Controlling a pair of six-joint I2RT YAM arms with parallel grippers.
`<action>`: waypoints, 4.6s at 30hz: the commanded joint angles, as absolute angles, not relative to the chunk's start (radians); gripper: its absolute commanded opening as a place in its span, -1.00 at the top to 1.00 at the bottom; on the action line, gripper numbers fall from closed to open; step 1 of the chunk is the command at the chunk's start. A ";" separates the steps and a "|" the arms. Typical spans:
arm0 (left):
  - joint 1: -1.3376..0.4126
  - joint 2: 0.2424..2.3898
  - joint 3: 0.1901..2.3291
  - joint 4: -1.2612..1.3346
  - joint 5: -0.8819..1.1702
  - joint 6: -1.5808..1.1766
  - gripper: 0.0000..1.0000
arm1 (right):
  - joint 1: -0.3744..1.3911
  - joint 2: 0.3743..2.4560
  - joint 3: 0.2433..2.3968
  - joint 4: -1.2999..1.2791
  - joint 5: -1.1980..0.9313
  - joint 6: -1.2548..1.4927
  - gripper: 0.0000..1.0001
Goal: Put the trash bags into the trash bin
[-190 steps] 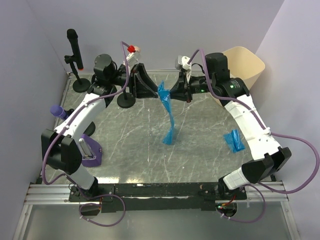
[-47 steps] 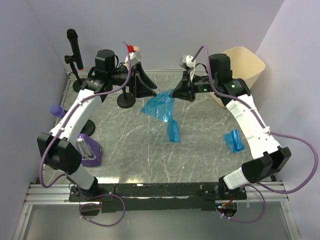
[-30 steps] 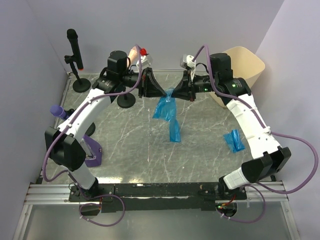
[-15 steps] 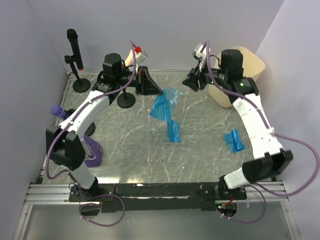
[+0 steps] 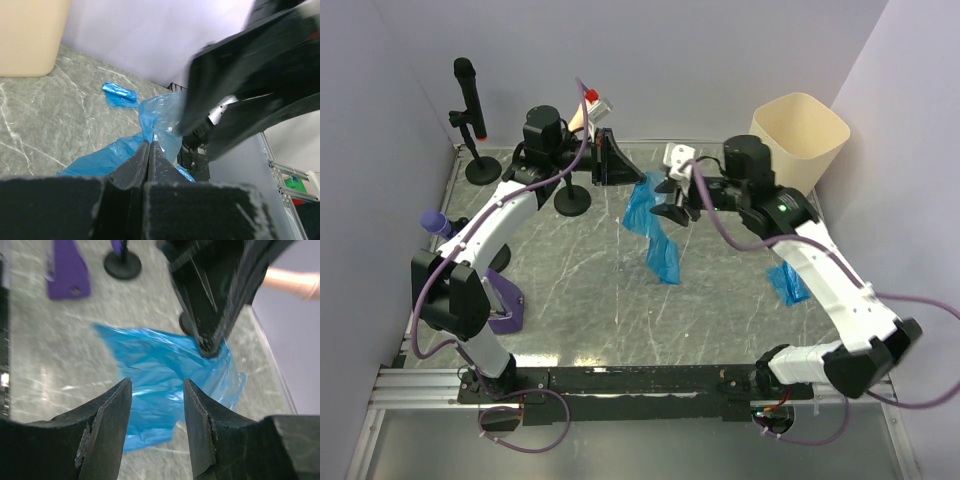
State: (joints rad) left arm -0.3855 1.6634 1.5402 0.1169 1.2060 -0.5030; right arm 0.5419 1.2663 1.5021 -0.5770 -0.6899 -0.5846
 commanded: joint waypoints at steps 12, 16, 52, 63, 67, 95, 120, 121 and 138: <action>-0.383 1.614 1.519 0.153 1.186 -0.506 0.99 | 0.637 1.371 1.594 -0.488 -0.496 -0.693 0.00; -0.383 1.620 1.522 0.153 1.184 -0.509 0.99 | 0.669 1.355 1.582 -0.480 -0.431 -0.747 0.09; -0.333 1.637 1.525 0.224 1.198 -0.608 0.99 | 0.709 1.233 1.351 -0.284 -0.406 -1.060 -0.02; -0.337 1.623 1.509 0.212 1.193 -0.594 0.99 | 0.730 1.249 1.383 -0.236 -0.512 -1.148 -0.02; -0.337 1.623 1.514 0.198 1.192 -0.581 0.99 | 0.738 1.238 1.448 -0.284 -0.587 -1.089 -0.04; -0.344 1.617 1.509 0.201 1.204 -0.580 0.99 | 0.715 1.281 1.365 -0.232 -0.408 -1.120 0.20; -0.339 1.612 1.522 0.169 1.201 -0.551 0.99 | 0.744 1.316 1.365 -0.287 -0.396 -1.216 1.00; -0.339 1.611 1.519 0.170 1.201 -0.554 0.99 | 0.742 1.307 1.361 -0.305 -0.406 -1.223 1.00; -0.305 1.575 1.494 0.167 1.189 -0.546 0.99 | 0.686 1.222 1.308 -0.273 -0.419 -0.882 1.00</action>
State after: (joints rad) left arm -0.3058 1.6253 1.5085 0.1043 1.1904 -0.5209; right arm 0.7006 1.2411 1.3003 -0.3817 -0.4007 -1.1133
